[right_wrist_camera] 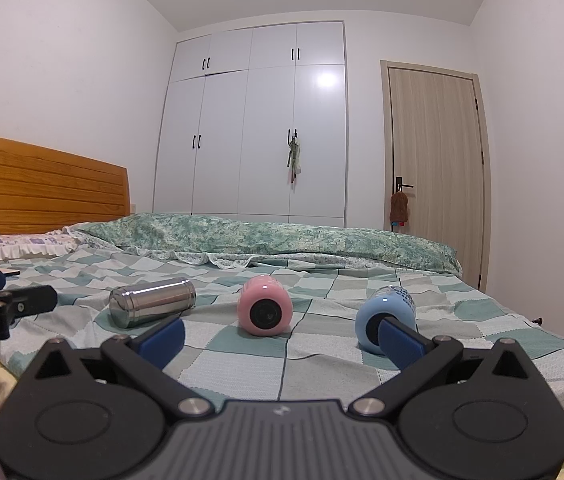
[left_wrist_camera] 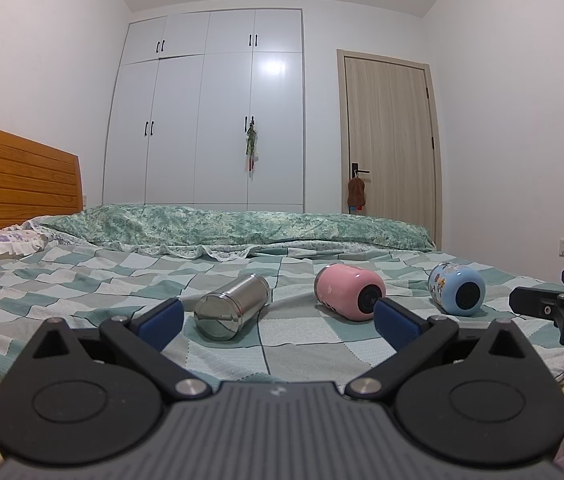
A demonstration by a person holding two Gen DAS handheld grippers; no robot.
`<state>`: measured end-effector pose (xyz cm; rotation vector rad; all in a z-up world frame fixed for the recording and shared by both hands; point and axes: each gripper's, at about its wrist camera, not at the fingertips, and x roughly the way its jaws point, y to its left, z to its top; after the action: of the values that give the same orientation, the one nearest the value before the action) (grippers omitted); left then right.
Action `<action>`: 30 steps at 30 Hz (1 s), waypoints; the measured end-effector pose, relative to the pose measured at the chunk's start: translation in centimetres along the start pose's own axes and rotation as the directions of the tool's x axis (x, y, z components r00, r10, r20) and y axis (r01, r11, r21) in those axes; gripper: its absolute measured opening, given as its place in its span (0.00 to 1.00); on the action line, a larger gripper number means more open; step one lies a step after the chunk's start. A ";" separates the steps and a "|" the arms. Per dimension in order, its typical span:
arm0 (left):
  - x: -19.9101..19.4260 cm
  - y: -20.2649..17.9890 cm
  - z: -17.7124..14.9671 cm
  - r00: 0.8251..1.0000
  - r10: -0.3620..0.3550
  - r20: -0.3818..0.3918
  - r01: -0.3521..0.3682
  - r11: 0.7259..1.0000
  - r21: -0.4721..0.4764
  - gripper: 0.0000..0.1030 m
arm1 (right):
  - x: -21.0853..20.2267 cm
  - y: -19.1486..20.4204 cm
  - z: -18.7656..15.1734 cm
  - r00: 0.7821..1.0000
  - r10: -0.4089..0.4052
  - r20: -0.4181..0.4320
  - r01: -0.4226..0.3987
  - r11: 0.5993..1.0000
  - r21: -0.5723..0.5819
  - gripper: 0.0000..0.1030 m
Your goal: Flip cup upright
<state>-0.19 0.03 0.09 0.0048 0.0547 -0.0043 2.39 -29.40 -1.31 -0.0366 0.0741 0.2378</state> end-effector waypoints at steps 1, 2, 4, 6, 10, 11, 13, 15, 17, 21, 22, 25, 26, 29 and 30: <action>0.0 0.0 0.0 1.000 0.000 0.000 0.000 1.000 0.000 1.00 | 0.0 0.0 -0.1 1.000 0.000 0.001 0.000 1.000 0.000 1.00; 0.0 0.0 0.0 1.000 0.000 0.000 0.000 1.000 0.000 1.00 | 0.0 0.0 -0.1 1.000 0.000 0.001 0.000 1.000 0.000 1.00; 0.0 0.0 0.0 1.000 0.000 0.000 0.000 1.000 0.000 1.00 | 0.0 0.0 -0.1 1.000 0.000 0.001 0.000 1.000 0.000 1.00; 0.0 0.0 0.0 1.000 0.000 0.001 0.000 1.000 0.000 1.00 | 0.0 0.0 -0.1 1.000 0.000 0.001 0.000 1.000 0.000 1.00; 0.0 0.0 0.0 1.000 0.000 0.001 0.000 1.000 -0.001 1.00 | 0.0 0.0 -0.1 1.000 0.000 0.001 0.000 1.000 -0.001 1.00; 0.0 0.0 0.0 1.000 0.000 0.001 0.000 1.000 -0.001 1.00 | 0.0 0.0 -0.1 1.000 0.000 0.001 0.000 1.000 -0.001 1.00; 0.0 0.0 0.0 1.000 0.000 0.001 0.000 1.000 -0.001 1.00 | 0.0 0.1 0.0 1.000 0.000 0.001 0.000 1.000 -0.001 1.00; 0.0 0.0 0.0 1.000 0.000 0.000 0.000 1.000 -0.001 1.00 | 0.0 0.0 0.1 1.000 0.000 0.000 0.000 1.000 -0.001 1.00; -0.1 0.0 0.0 1.000 0.000 0.001 0.000 1.000 -0.001 1.00 | 0.0 0.1 0.0 1.000 0.000 0.001 0.000 1.000 -0.001 1.00; 0.0 0.0 0.0 1.000 0.000 0.001 0.000 1.000 -0.001 1.00 | 0.0 0.1 0.0 1.000 0.000 0.000 0.000 1.000 -0.001 1.00; 0.0 0.0 0.0 1.000 0.000 0.001 0.000 1.000 -0.001 1.00 | 0.0 0.1 0.0 1.000 0.000 0.000 0.000 1.000 -0.002 1.00; 0.1 -0.1 0.0 1.000 -0.001 -0.008 0.001 1.000 0.000 1.00 | 0.0 0.0 0.1 1.000 0.003 -0.005 -0.003 1.000 -0.002 1.00; 0.2 -0.2 0.1 1.000 -0.003 -0.016 0.003 1.000 0.001 1.00 | 0.1 0.1 -0.1 1.000 0.005 -0.008 -0.005 1.000 -0.002 1.00; 0.6 -0.3 0.3 0.999 -0.010 -0.045 0.010 1.000 -0.001 1.00 | 1.0 -0.1 0.1 0.998 0.044 -0.043 -0.043 0.999 0.006 1.00; 0.8 -0.2 0.4 0.998 -0.013 -0.055 0.013 1.000 -0.004 1.00 | 1.3 -0.1 0.3 0.997 0.058 -0.050 -0.058 0.998 0.005 1.00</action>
<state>0.65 -0.13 0.48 0.0005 0.1099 -0.0168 3.71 -29.19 -1.13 -0.0372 0.1257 0.2948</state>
